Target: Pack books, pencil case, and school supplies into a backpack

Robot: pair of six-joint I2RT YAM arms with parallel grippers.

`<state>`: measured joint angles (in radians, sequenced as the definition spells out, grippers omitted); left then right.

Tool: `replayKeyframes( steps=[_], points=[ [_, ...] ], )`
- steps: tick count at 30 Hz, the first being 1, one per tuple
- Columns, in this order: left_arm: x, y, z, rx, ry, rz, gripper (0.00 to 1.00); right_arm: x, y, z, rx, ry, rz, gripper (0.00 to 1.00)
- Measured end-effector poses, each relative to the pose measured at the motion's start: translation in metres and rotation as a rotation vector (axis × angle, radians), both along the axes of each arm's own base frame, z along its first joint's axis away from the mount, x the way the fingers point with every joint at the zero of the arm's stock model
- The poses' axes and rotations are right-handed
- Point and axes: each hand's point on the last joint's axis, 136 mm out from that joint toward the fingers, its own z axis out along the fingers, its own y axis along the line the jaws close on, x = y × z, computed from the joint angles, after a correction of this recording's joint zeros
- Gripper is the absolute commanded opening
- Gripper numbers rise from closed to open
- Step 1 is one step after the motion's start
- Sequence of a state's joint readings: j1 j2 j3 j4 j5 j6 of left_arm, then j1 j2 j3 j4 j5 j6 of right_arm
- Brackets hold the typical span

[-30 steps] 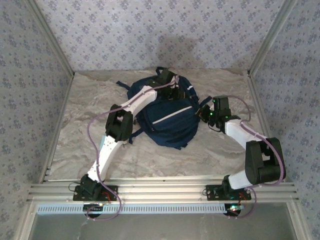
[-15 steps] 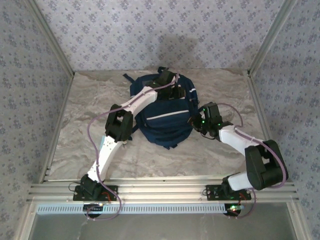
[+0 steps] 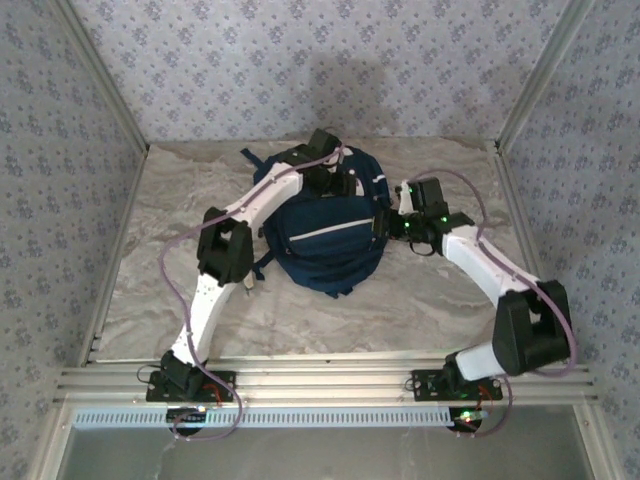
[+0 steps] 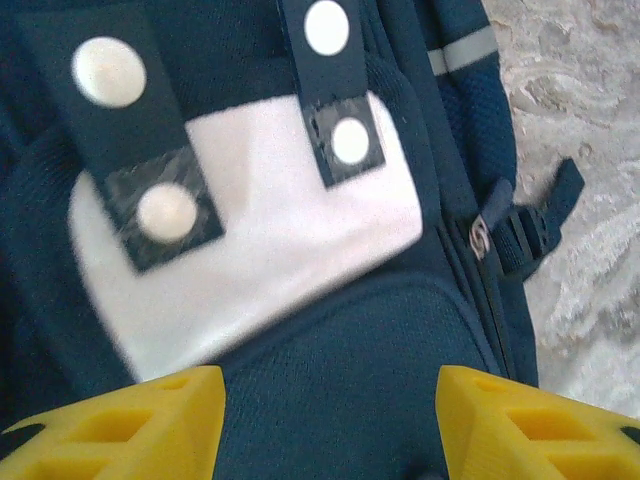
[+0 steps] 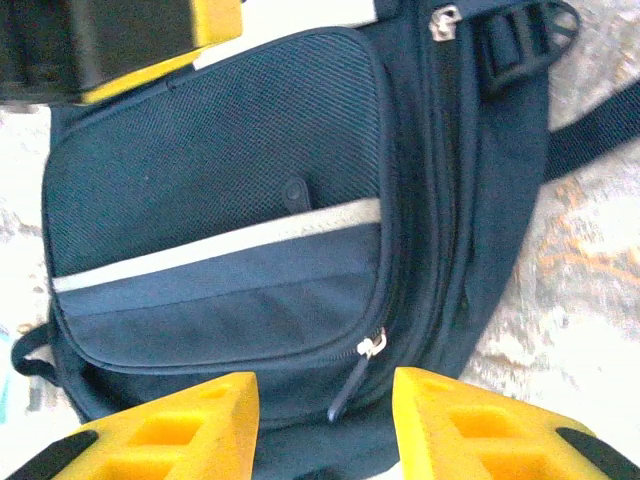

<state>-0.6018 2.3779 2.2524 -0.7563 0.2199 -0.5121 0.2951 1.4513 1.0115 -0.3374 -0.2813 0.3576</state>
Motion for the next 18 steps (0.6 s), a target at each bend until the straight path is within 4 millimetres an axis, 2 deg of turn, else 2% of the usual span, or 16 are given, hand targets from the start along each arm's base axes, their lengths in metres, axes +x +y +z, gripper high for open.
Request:
replayKeyframes(
  steps=[2,5,8,11,14,16,18],
  points=[
    [-0.012,0.006,0.011,0.008,0.005,-0.009,0.59,0.007,0.004,-0.007,-0.021,0.016,0.033,0.37],
    [-0.033,0.012,0.025,0.014,0.010,-0.028,0.59,0.007,0.010,-0.021,-0.038,0.065,0.056,0.35],
    [-0.052,0.015,0.024,0.013,0.031,-0.047,0.59,-0.003,0.019,-0.034,-0.061,0.110,0.080,0.35],
    [-0.064,0.015,0.005,0.018,0.071,-0.067,0.59,-0.012,0.031,-0.040,-0.083,0.130,0.104,0.34],
    [-0.075,0.019,-0.024,0.040,0.128,-0.074,0.59,-0.019,0.039,-0.051,-0.117,0.156,0.119,0.35],
    [-0.077,0.020,-0.041,0.052,0.152,-0.075,0.59,-0.021,0.039,-0.062,-0.160,0.182,0.115,0.38],
    [-0.075,0.019,-0.050,0.049,0.163,-0.076,0.59,-0.021,0.037,-0.069,-0.210,0.195,0.102,0.40]
  ],
)
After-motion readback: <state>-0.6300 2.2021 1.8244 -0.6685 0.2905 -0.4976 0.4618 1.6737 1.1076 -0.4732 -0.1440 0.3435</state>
